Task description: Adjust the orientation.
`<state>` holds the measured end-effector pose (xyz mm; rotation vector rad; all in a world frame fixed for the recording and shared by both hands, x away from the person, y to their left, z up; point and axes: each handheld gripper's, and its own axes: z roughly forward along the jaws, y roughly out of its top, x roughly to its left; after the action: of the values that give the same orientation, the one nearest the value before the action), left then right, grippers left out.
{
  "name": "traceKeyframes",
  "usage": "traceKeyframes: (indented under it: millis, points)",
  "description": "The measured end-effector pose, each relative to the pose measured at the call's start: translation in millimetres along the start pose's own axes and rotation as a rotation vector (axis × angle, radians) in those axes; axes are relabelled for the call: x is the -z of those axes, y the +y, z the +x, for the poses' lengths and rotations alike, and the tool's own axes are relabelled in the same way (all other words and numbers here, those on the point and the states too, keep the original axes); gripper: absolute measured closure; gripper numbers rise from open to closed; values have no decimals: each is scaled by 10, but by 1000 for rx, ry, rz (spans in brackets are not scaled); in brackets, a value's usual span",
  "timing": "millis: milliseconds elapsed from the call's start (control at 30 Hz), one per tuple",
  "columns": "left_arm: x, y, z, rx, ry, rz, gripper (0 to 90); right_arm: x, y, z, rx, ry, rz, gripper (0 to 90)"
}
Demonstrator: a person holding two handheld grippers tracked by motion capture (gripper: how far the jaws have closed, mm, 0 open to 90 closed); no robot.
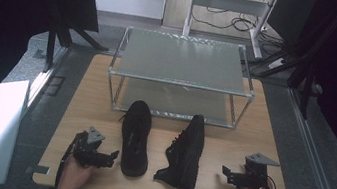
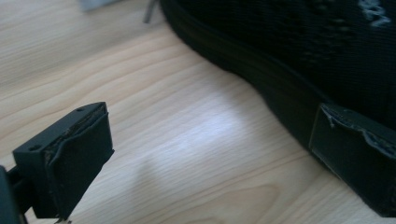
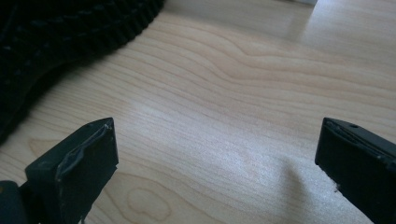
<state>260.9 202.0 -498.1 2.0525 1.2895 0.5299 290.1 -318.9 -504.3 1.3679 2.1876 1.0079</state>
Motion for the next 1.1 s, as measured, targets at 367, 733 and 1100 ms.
traceKeyframes:
  millis: [367, 733, 1100]
  points:
    - [15, -86, 92, 32, 14, 3, 0, 158, 293, 232, 31, 40, -61, 0]
    - [-34, -91, 59, -1, 41, 34, 0, 85, 745, 633, 75, 111, -75, 0]
    - [-51, -90, 60, -20, 53, 49, 0, -249, 985, 1134, 130, 133, -37, 0]
